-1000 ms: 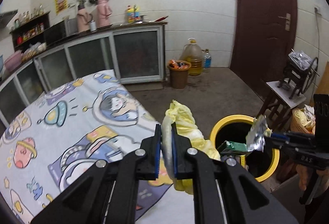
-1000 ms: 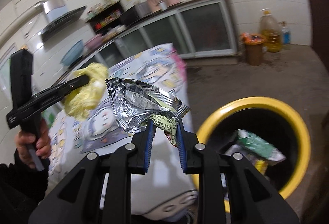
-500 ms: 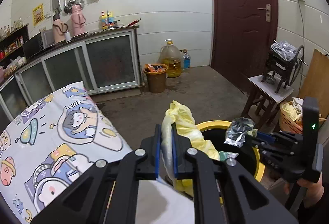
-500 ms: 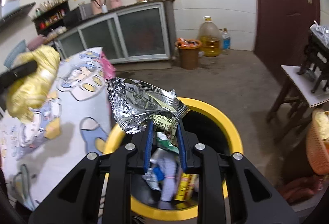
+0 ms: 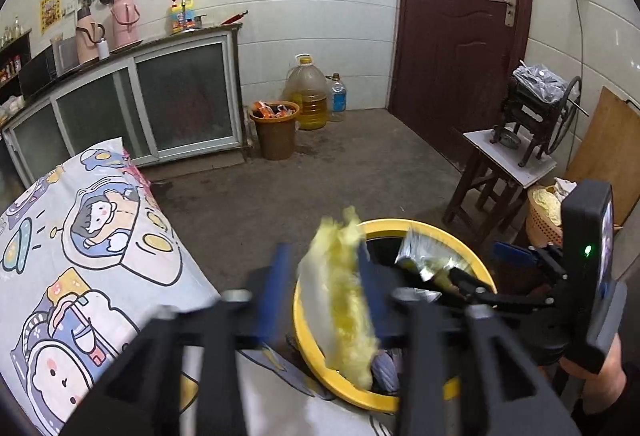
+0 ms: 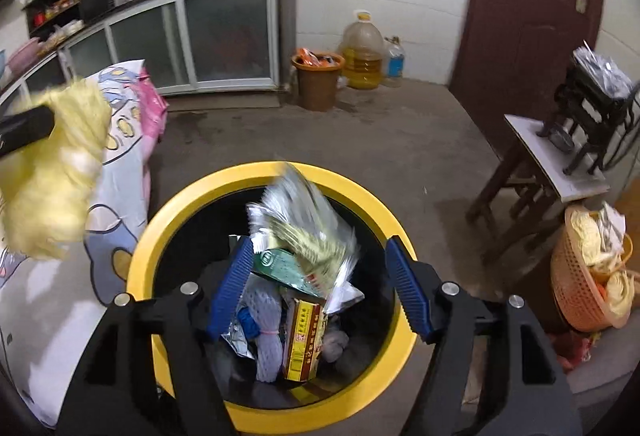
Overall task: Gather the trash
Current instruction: 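Carry cabbage leaf and foil wrapper over the yellow bin and open both tools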
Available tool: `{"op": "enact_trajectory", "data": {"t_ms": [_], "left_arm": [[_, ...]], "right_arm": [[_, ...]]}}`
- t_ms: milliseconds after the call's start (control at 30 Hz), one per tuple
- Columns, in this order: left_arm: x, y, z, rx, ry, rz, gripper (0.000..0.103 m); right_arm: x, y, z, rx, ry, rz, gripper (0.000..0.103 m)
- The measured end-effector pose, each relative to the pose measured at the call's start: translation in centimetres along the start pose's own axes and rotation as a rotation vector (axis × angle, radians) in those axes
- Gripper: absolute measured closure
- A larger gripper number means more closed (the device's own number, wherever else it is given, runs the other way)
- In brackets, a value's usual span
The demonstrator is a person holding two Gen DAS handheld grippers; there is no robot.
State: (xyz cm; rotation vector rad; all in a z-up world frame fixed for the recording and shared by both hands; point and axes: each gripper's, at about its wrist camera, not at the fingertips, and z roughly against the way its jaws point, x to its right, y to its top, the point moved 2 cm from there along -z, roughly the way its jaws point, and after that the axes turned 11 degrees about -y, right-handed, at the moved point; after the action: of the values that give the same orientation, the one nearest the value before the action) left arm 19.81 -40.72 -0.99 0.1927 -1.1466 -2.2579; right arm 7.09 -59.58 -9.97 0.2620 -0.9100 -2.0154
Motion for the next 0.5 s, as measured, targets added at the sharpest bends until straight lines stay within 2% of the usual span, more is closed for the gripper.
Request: {"op": "enact_trajectory", "data": {"t_ms": [33, 67, 267, 300, 367, 400, 500], "left_arm": [[-0.4, -0.1, 0.3, 0.020, 0.012, 0.014, 0.025], [-0.7, -0.3, 0.7, 0.033, 0.015, 0.023, 0.022], [-2.5, -0.7, 3.2, 0.071, 0.031, 0.070, 0.016], [-2.7, -0.8, 3.7, 0.082, 0.028, 0.079, 0.012], [-3.5, -1.3, 5.6, 0.125, 0.031, 0.103, 0.009], [-3.7, -1.5, 6.4, 0.145, 0.031, 0.108, 0.008], [-4.5, -2.5, 10.0, 0.224, 0.052, 0.126, 0.008]], "right_arm": [[0.3, 0.0, -0.1, -0.008, -0.002, -0.013, 0.038], [0.6, 0.0, -0.1, -0.010, -0.010, -0.028, 0.038], [1.8, 0.0, 1.5, -0.001, -0.036, -0.058, 0.038], [1.9, 0.0, 2.0, 0.006, -0.033, -0.064, 0.037], [2.0, 0.0, 3.5, 0.039, -0.033, -0.080, 0.028], [2.1, 0.0, 4.3, 0.062, -0.036, -0.093, 0.020], [2.0, 0.0, 6.6, 0.126, -0.041, -0.134, 0.011]]}}
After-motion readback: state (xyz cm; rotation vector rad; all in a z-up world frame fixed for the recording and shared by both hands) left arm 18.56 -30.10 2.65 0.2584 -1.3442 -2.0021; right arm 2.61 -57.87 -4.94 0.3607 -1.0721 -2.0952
